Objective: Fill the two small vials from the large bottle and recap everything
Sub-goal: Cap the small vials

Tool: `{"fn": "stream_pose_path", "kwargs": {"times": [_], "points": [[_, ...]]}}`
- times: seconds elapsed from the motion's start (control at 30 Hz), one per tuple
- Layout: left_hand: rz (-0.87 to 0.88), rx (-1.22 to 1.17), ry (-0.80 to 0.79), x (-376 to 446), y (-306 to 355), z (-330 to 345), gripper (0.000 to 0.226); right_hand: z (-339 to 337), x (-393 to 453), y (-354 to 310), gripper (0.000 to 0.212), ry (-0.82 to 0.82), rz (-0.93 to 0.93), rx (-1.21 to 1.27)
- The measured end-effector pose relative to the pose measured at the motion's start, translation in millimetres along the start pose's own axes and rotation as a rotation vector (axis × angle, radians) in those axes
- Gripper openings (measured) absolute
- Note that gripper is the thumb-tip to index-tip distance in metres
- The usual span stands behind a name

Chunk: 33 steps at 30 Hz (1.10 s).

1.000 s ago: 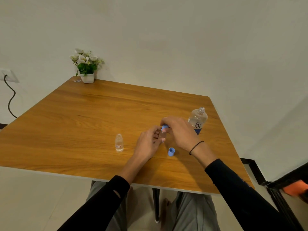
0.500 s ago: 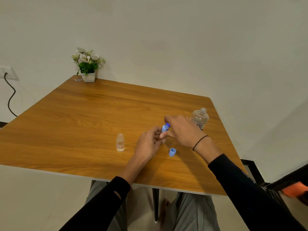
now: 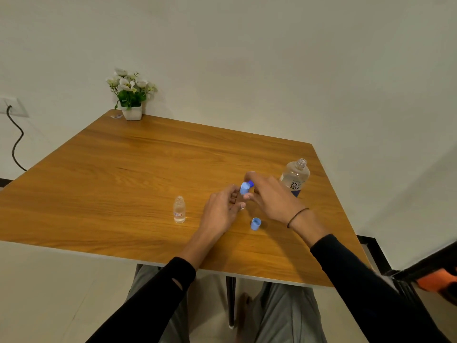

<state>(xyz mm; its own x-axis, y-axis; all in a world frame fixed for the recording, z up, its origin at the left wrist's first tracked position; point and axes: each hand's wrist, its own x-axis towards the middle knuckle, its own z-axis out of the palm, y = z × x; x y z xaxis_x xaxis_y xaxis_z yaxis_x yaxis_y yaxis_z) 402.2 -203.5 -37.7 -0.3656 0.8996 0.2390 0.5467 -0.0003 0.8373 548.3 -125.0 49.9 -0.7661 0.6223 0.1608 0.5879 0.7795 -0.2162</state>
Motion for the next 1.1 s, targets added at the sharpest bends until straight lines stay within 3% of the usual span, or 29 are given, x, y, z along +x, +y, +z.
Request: {"fn": "stream_pose_path", "kwargs": {"times": [0.1,0.23,0.33,0.53,0.63,0.8,0.9,0.97,1.1], "points": [[0.021,-0.005,0.036,-0.1,0.1,-0.6,0.032,7.5,-30.5,0.2,0.045,0.095,0.146,0.216],[-0.016,-0.057,0.048,-4.0,4.6,-2.1,0.058,30.6,-69.7,-5.3,0.042,-0.003,0.199,0.208],[-0.051,-0.077,0.077,-16.2,10.3,-5.1,0.072,47.2,-80.3,-7.6,0.027,-0.004,0.175,0.206],[-0.07,0.001,0.197,-70.4,25.4,-34.5,0.03,36.8,-71.5,-20.9,0.028,0.186,0.169,0.404],[-0.109,-0.003,0.259,-86.0,20.7,-60.9,0.019,36.2,-57.4,-40.4,0.027,0.229,0.108,0.56],[-0.174,-0.022,0.39,-99.3,1.9,-105.1,0.013,46.8,-30.2,-71.1,0.038,0.191,0.009,0.515],[-0.209,0.021,0.439,-101.3,-12.0,-126.1,0.02,46.0,-18.0,-91.0,0.041,0.147,-0.049,0.464],[-0.206,0.029,0.44,-99.9,-22.3,-136.0,0.029,39.6,-9.3,-105.0,0.031,0.115,-0.086,0.455],[-0.161,0.044,0.325,-91.5,-36.5,-139.5,0.063,31.1,13.5,-125.3,0.018,0.068,-0.194,0.316]]}}
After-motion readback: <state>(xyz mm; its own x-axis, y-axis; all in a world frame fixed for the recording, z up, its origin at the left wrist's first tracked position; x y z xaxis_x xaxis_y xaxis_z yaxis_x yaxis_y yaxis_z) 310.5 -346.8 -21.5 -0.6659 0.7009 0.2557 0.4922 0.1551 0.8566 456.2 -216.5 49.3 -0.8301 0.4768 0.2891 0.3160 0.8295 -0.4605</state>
